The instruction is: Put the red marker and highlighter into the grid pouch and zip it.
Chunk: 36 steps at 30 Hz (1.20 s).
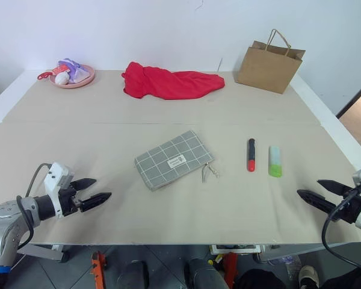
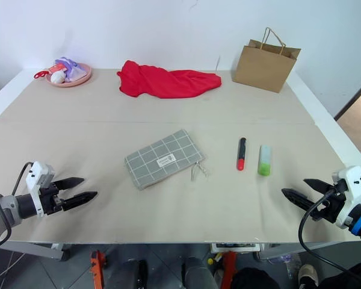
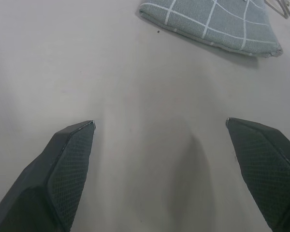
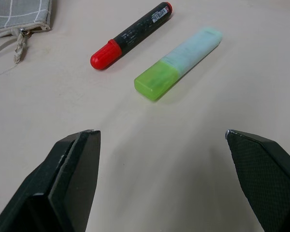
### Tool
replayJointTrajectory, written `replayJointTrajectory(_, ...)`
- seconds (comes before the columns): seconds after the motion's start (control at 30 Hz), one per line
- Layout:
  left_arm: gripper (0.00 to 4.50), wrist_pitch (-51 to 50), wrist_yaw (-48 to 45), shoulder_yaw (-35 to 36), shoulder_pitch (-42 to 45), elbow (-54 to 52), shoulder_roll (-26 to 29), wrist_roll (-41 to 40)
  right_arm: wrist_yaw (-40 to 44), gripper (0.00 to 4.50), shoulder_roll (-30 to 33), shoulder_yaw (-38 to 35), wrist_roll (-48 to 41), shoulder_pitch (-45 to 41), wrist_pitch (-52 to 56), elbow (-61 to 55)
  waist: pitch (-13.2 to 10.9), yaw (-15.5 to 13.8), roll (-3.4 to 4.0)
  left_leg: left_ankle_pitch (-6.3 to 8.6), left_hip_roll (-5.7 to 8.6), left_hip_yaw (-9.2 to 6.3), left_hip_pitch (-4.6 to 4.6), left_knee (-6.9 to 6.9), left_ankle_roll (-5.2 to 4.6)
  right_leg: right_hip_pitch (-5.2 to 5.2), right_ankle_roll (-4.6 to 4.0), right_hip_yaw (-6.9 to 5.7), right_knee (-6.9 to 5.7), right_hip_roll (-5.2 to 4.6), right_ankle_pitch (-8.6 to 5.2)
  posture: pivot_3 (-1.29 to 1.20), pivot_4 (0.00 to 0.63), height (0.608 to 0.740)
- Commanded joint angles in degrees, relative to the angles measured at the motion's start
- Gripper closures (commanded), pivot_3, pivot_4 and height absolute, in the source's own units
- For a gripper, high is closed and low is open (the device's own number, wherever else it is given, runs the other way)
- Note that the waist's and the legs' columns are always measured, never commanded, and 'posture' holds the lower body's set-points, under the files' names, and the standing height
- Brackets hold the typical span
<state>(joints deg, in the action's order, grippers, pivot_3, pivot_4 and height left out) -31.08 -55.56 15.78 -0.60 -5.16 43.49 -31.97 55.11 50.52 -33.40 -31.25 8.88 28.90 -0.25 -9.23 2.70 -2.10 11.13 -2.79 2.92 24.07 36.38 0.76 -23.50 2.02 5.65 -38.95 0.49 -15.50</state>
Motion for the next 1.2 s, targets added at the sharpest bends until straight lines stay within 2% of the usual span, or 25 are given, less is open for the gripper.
replayJointTrajectory(0.03, 0.0, 1.12, -0.29, 0.98, 0.82, -0.99, 0.12, -0.42, 0.57, 0.05, 0.82, 0.07, -0.27, -1.14, -0.31, -0.99, 0.0, 0.0, 0.0, 0.0, 0.0, 0.0, 0.0, 0.0, 0.0, 0.0, 0.0, 0.0, 0.0, 0.0, 0.0, 0.0, 0.15, 0.74)
replayJointTrajectory(0.23, 0.0, 4.88, -0.91, 0.7, 3.51, 0.83, -0.64, 0.56, 0.19, 0.05, 0.63, 1.44, -0.94, -3.03, 0.62, -1.62, 0.0, 0.01, 0.0, 0.0, 0.0, 0.0, 0.0, 0.0, 0.0, 0.0, -0.01, 0.0, 0.0, 0.01, 0.01, 0.0, 0.15, 0.74)
replayJointTrajectory(0.3, 0.0, 4.68, 0.55, 3.26, 7.95, 4.25, -3.0, -2.37, 0.4, 0.56, 0.88, 1.81, -1.99, -3.87, 1.82, -2.26, 0.0, 0.0, 0.01, 0.0, 0.02, 0.0, 0.0, 0.0, 0.0, 0.0, 0.0, 0.01, 0.0, 0.0, 0.01, 0.0, 0.15, 0.74)
replayJointTrajectory(0.37, 0.0, 5.76, 0.68, 4.29, 9.69, 5.92, -3.82, -3.09, 0.63, 0.63, 0.99, 1.96, -2.51, -4.23, 2.39, -2.74, 0.0, -0.01, 0.01, 0.0, 0.02, 0.01, 0.0, 0.0, 0.0, 0.0, 0.0, 0.0, 0.0, 0.0, 0.0, 0.0, 0.15, 0.74)
replayJointTrajectory(0.4, 0.0, 7.9, -0.12, 3.64, 9.6, 6.57, -3.54, -1.67, 0.7, 1.21, 1.04, 1.95, -2.9, -4.49, 2.89, -3.03, 0.0, -0.01, 0.01, 0.0, 0.02, 0.01, 0.01, 0.0, 0.0, 0.01, 0.01, -0.02, 0.0, 0.01, 0.01, 0.0, 0.15, 0.74)
replayJointTrajectory(0.47, 0.0, 14.32, -1.91, 1.13, 8.93, 7.94, -2.55, 3.22, 1.13, 1.56, 1.22, 1.84, -4.05, -4.8, 4.16, -4.27, 0.0, -0.16, 0.02, -0.01, 0.04, 0.03, 0.02, 0.02, 0.0, 0.03, 0.06, -0.05, -0.01, 0.02, 0.03, 0.0, 0.15, 0.74)
replayJointTrajectory(0.53, 0.0, 21.01, -3.67, -2.15, 8.35, 8.92, -1.27, 8.68, 1.63, 2.19, 1.37, 2.04, -5.43, -5.27, 5.43, -5.92, 0.0, -0.16, 0.02, -0.01, 0.05, 0.02, 0.04, 0.04, -0.01, 0.06, 0.09, -0.09, -0.01, 0.05, 0.06, 0.0, 0.15, 0.74)
replayJointTrajectory(0.63, 0.0, 29.48, -5.08, -7.0, 9.34, 8.19, -0.11, 15.09, 1.19, 3.37, 0.73, 3.76, -7.75, -7.69, 7.08, -9.27, 0.01, 0.05, 0.02, 0.03, 0.04, 0.02, 0.01, 0.02, -0.02, 0.05, 0.33, -0.01, -0.01, 0.08, 0.16, 0.0, 0.15, 0.74)
replayJointTrajectory(0.67, 0.0, 31.77, -5.68, -8.63, 9.93, 7.89, 0.17, 16.85, 0.9, 4.08, 0.31, 4.65, -8.68, -9.12, 7.71, -10.2, 0.01, 0.03, 0.02, 0.09, 0.07, 0.02, 0.01, -0.01, -0.03, 0.02, 0.28, 0.02, 0.0, 0.12, 0.12, 0.0, 0.15, 0.74)
replayJointTrajectory(0.73, 0.0, 37.58, -6.58, -11.54, 11.16, 8.85, 0.5, 20.71, -0.01, 4.47, -0.79, 6.98, -10.23, -12.44, 9.43, -11.98, 0.0, -0.05, 0.01, 0.09, 0.01, 0.02, 0.03, -0.01, -0.02, 0.05, 0.27, -0.02, 0.0, 0.08, 0.12, 0.0, 0.15, 0.74)
replayJointTrajectory(0.83, 0.0, 43.23, -7.66, -14.45, 12.79, 10.46, 0.89, 24.18, -1.31, 4.47, -2.62, 12.07, -10.67, -17.3, 11.03, -13.72, 0.0, -0.05, 0.01, 0.07, 0.02, 0.02, 0.02, 0.04, -0.03, 0.05, 0.3, 0.03, 0.0, 0.06, 0.18, 0.0, 0.15, 0.74)
replayJointTrajectory(0.93, 0.0, 46.93, -8.53, -16.62, 15.29, 11.76, 1.06, 26.12, -6.43, 4.47, -7.05, 20.89, -5.09, -26.44, 10.85, -10.9, 0.0, 0.0, 0.01, 0.07, 0.0, 0.02, 0.01, 0.04, -0.04, 0.03, 0.31, 0.09, 0.0, 0.06, 0.22, 0.0, 0.15, 0.74)
replayJointTrajectory(1.0, 0.0, 48.61, -9.13, -17.66, 16.79, 12.13, 0.97, 26.92, -8.53, 4.47, -9.6, 27.43, 1.66, -32.02, 7.82, -7.15, 0.0, 0.03, 0.01, 0.07, -0.01, 0.03, 0.0, 0.04, -0.04, 0.03, 0.32, 0.09, 0.0, 0.07, 0.22, 0.0, 0.15, 0.74)
replayJointTrajectory(1.2, 0.0, 51.91, -9.88, -19.83, 19.82, 14.48, -0.09, 27.23, -11.5, 4.47, -16.54, 38.07, 12.47, -43.27, 0.42, 4.3, -0.01, -0.05, 0.03, 0.05, -0.09, 0.14, 0.23, 0.03, -0.05, -0.2, 0.12, -0.03, -0.05, 0.22, 0.34, 0.0, 0.15, 0.74)
